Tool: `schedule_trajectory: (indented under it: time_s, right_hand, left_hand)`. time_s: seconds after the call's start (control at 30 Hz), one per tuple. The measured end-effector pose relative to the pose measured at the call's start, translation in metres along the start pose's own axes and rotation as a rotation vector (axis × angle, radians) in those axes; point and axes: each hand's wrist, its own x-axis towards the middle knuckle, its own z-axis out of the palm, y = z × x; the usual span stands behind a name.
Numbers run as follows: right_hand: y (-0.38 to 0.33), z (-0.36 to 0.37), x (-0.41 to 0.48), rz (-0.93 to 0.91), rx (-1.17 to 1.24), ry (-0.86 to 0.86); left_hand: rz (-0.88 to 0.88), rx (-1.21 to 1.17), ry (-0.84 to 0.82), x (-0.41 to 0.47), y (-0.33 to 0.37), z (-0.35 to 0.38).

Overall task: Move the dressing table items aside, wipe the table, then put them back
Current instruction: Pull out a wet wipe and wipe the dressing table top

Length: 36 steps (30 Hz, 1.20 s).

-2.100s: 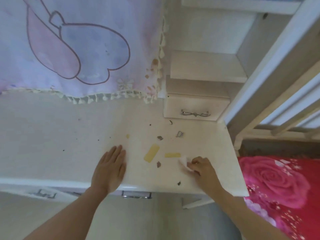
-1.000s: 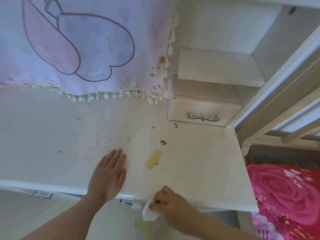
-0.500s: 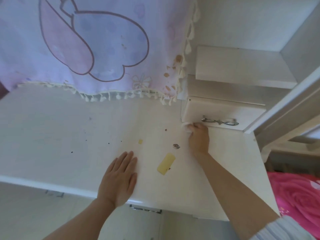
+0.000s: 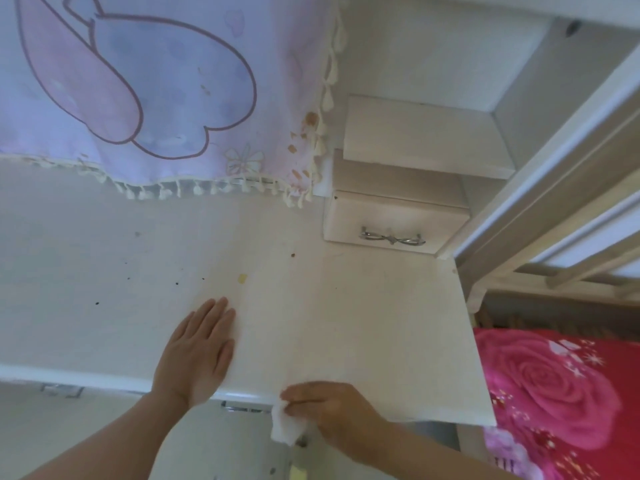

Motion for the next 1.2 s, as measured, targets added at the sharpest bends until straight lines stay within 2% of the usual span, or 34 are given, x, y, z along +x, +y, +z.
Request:
schedule_trajectory:
  time_s: [0.07,0.13,0.2,0.3,0.33,0.37,0.47,0.53,0.6,0.67,0.73,0.9,1.0,1.03,1.1,1.17,1.2]
  right_hand:
    - [0.005,-0.029,0.016,0.068,0.052,0.130]
    - [0.029,-0.075,0.039,0.267,0.097,0.343]
    - [0.069,-0.120,0.058,0.386,-0.072,0.554]
    - [0.126,-0.158,0.061,0.684,-0.306,0.500]
    - [0.134,-0.156,0.061,0.694,-0.327,0.449]
    - [0.133,-0.147,0.061,0.678,-0.340,0.400]
    - [0.103,-0.097,0.068,0.511,-0.310,0.425]
    - [0.081,-0.056,0.072,0.262,-0.375,0.317]
    - [0.058,-0.021,0.072,0.144,-0.369,0.194]
    - [0.032,0.004,0.062,0.023,-0.362,0.141]
    - [0.016,0.015,0.042,-0.183,-0.410,0.107]
    - [-0.002,0.021,0.018,-0.382,-0.524,0.077]
    - [-0.004,0.018,0.015,-0.411,-0.547,0.073]
    - [-0.006,0.019,0.013,-0.369,-0.523,0.093]
    - [-0.020,0.022,0.012,-0.163,-0.390,0.175]
    - [-0.034,0.019,0.021,0.163,-0.166,0.445]
    - [-0.036,0.014,0.027,0.337,-0.136,0.550]
  left_hand:
    - [-0.003,0.001,-0.001,0.000,0.001,-0.001]
    - [-0.002,-0.005,-0.005,0.000,0.001,-0.001]
    - [-0.006,0.005,-0.005,0.001,0.001,-0.001]
    - [-0.012,0.005,-0.014,0.000,0.000,0.000]
    - [-0.012,0.008,-0.007,0.000,0.000,0.001]
    - [-0.012,0.012,-0.005,0.001,0.000,0.001]
    - [-0.017,0.019,-0.023,0.001,0.000,0.001]
    - [-0.020,0.016,-0.031,0.000,0.001,-0.002]
    - [-0.022,0.006,-0.027,0.000,0.001,-0.003]
    - [-0.025,0.014,0.008,0.001,0.001,-0.003]
    - [-0.027,0.007,0.005,0.001,0.000,0.000]
    - [-0.038,0.013,0.001,0.001,0.002,0.001]
    - [-0.045,-0.008,-0.030,0.001,0.004,-0.004]
    - [-0.046,-0.001,-0.039,0.001,0.004,-0.005]
    - [-0.030,-0.002,-0.066,0.001,0.003,-0.003]
    - [-0.006,-0.029,-0.098,0.002,0.005,-0.005]
    - [0.016,-0.061,-0.122,0.001,0.004,-0.006]
